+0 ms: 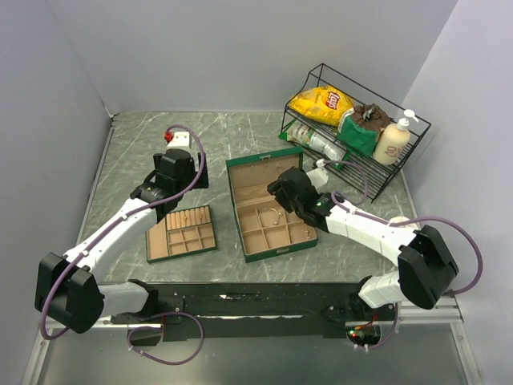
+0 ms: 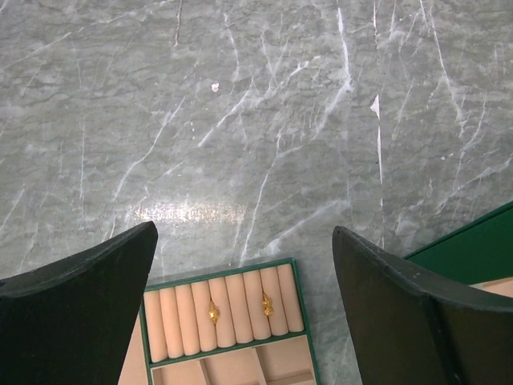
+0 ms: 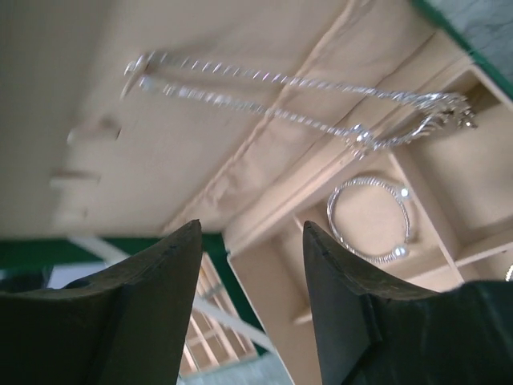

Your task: Organize the mixed jewelry

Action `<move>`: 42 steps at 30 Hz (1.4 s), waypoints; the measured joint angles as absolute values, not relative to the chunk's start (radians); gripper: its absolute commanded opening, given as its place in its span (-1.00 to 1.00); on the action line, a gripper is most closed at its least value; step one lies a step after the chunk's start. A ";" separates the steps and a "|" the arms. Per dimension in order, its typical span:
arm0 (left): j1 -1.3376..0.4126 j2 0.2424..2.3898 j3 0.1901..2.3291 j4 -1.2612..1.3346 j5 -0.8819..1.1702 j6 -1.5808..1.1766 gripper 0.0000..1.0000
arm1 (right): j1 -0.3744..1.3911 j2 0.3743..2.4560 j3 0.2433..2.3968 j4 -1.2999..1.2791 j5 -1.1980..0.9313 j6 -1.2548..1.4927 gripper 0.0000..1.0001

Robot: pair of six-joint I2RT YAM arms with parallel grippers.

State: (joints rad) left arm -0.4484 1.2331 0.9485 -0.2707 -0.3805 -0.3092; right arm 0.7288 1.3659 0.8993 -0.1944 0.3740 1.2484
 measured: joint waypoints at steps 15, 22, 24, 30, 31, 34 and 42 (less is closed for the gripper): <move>-0.448 1.233 0.949 -0.271 -0.391 -0.309 0.93 | 0.725 1.461 0.905 -0.126 0.432 1.379 0.05; -0.448 1.233 0.949 -0.271 -0.391 -0.309 0.93 | 0.700 1.475 0.908 -0.096 0.417 1.383 -0.03; -0.448 1.233 0.949 -0.271 -0.391 -0.309 0.93 | 0.693 1.476 0.911 -0.091 0.416 1.382 -0.06; -0.448 1.235 0.949 -0.271 -0.390 -0.309 0.93 | 0.676 1.495 0.921 -0.077 0.408 1.383 -0.14; -0.448 1.235 0.949 -0.270 -0.390 -0.309 0.93 | 0.675 1.503 0.923 -0.074 0.406 1.383 -0.15; -0.448 1.235 0.949 -0.270 -0.390 -0.309 0.93 | 0.673 1.526 0.933 -0.068 0.402 1.383 -0.18; -0.448 1.240 0.949 -0.269 -0.390 -0.308 0.93 | 0.666 1.551 0.943 -0.052 0.399 1.380 -0.29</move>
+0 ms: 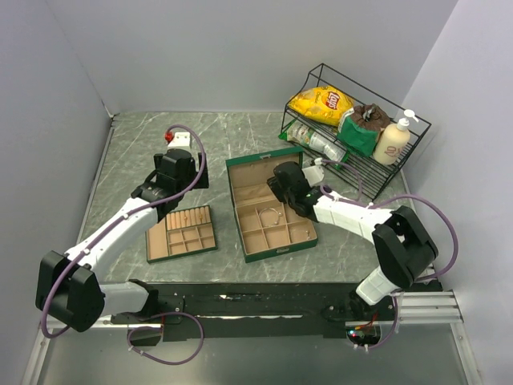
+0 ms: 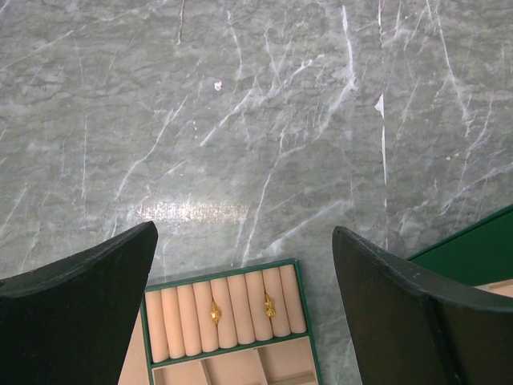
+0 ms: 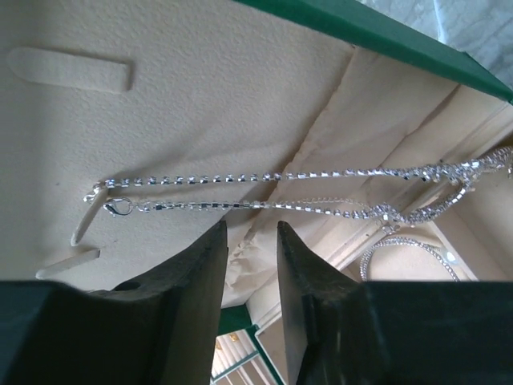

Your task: Organize the mixed jewelry

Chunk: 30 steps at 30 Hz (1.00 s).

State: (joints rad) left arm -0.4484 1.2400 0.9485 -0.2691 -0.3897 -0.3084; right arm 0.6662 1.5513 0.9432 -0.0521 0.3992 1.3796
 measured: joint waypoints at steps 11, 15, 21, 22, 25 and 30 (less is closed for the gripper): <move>-0.448 1.258 0.949 -0.268 -0.379 -0.308 0.93 | 0.664 1.600 0.976 -0.051 0.398 1.380 -0.46; -0.448 1.258 0.949 -0.268 -0.378 -0.307 0.93 | 0.663 1.613 0.981 -0.051 0.397 1.380 -0.51; -0.448 1.259 0.949 -0.268 -0.374 -0.304 0.93 | 0.660 1.613 0.981 -0.051 0.390 1.380 -0.78; -0.448 1.259 0.949 -0.268 -0.372 -0.304 0.93 | 0.658 1.613 0.981 -0.050 0.386 1.380 -0.82; -0.448 1.261 0.949 -0.268 -0.368 -0.303 0.93 | 0.650 1.613 0.981 -0.048 0.373 1.380 -0.95; -0.448 1.260 0.949 -0.266 -0.361 -0.297 0.93 | 0.641 1.613 0.981 -0.045 0.350 1.376 -1.00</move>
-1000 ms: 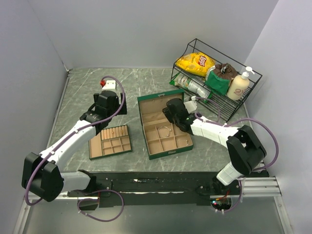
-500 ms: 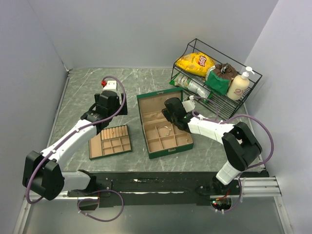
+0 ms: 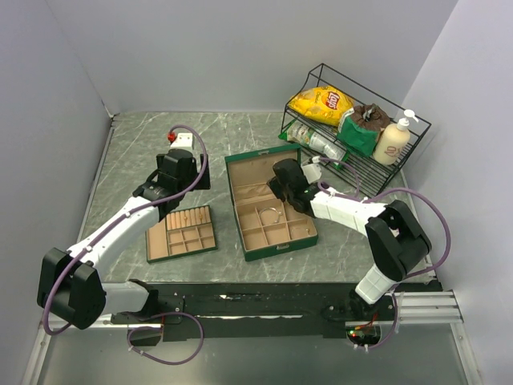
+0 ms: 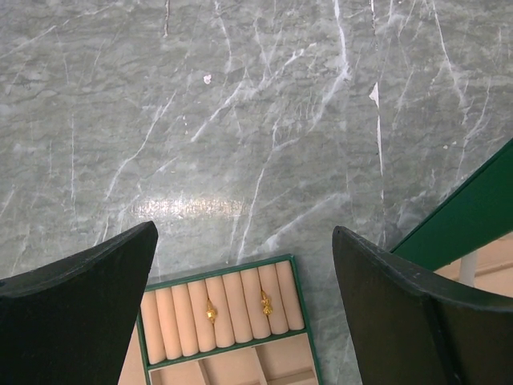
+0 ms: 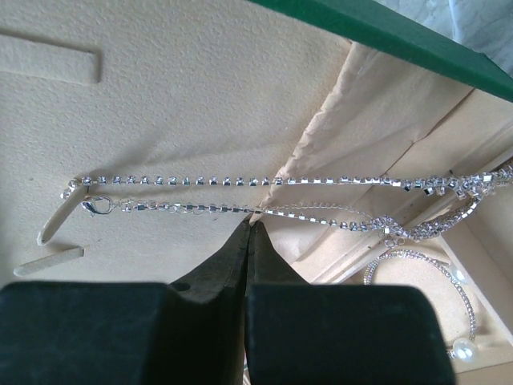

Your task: Organize the mixed jewelry

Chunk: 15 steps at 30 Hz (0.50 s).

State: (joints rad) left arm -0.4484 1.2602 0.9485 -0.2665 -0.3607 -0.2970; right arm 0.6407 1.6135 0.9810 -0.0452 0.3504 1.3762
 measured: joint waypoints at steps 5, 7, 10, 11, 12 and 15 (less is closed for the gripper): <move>-0.448 1.231 0.931 -0.250 -0.337 -0.281 0.93 | 0.633 1.612 0.971 -0.028 0.331 1.367 -1.00; -0.449 1.184 0.909 -0.243 -0.317 -0.270 0.93 | 0.628 1.605 0.957 -0.009 0.318 1.361 -1.00; -0.449 1.079 0.864 -0.216 -0.246 -0.252 0.93 | 0.627 1.591 0.939 0.005 0.304 1.349 -1.00; -0.450 1.039 0.849 -0.204 -0.211 -0.247 0.93 | 0.625 1.585 0.933 0.007 0.298 1.345 -1.00; -0.450 1.001 0.838 -0.192 -0.173 -0.244 0.93 | 0.625 1.579 0.928 0.009 0.293 1.343 -1.00; -0.450 0.922 0.825 -0.158 -0.046 -0.236 0.93 | 0.623 1.563 0.913 0.016 0.279 1.337 -1.00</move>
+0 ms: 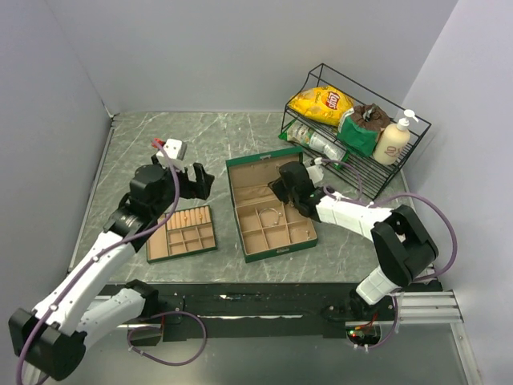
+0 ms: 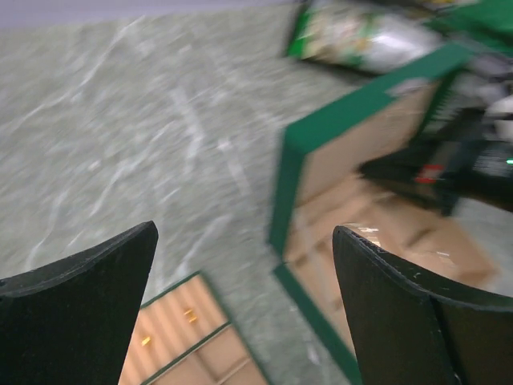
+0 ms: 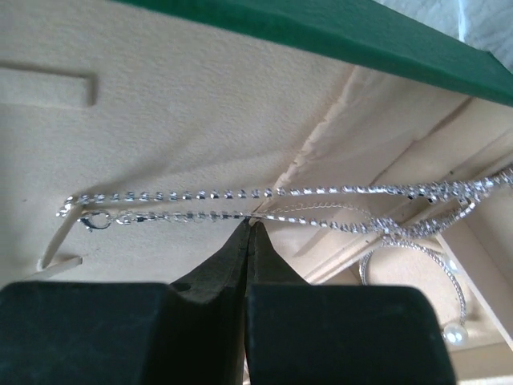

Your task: Organize the mixed jewelry

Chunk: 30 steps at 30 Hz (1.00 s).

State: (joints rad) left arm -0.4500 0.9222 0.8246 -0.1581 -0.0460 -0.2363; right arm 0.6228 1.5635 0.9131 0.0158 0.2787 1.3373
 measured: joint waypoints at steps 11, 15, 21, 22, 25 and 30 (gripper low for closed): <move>-0.543 0.993 0.837 -0.094 0.385 -0.166 0.93 | 0.621 1.506 0.846 0.054 0.249 1.337 -1.00; -0.622 1.047 0.838 -0.093 0.439 -0.102 0.93 | 0.621 1.493 0.840 0.052 0.245 1.333 -1.00; -0.685 1.133 0.846 -0.057 0.487 0.019 0.93 | 0.621 1.472 0.822 0.052 0.241 1.320 -1.00; -0.690 1.143 0.846 -0.049 0.490 0.038 0.93 | 0.621 1.470 0.820 0.053 0.241 1.318 -1.00; -0.710 1.175 0.846 -0.001 0.495 0.118 0.93 | 0.621 1.469 0.815 0.054 0.237 1.311 -1.00; -0.733 1.254 0.846 0.086 0.490 0.234 0.93 | 0.620 1.469 0.812 0.060 0.230 1.303 -1.00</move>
State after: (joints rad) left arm -0.7330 1.2537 0.8455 0.0864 0.4896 0.2340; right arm 0.6197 1.4689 0.8124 0.0605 0.2302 1.3033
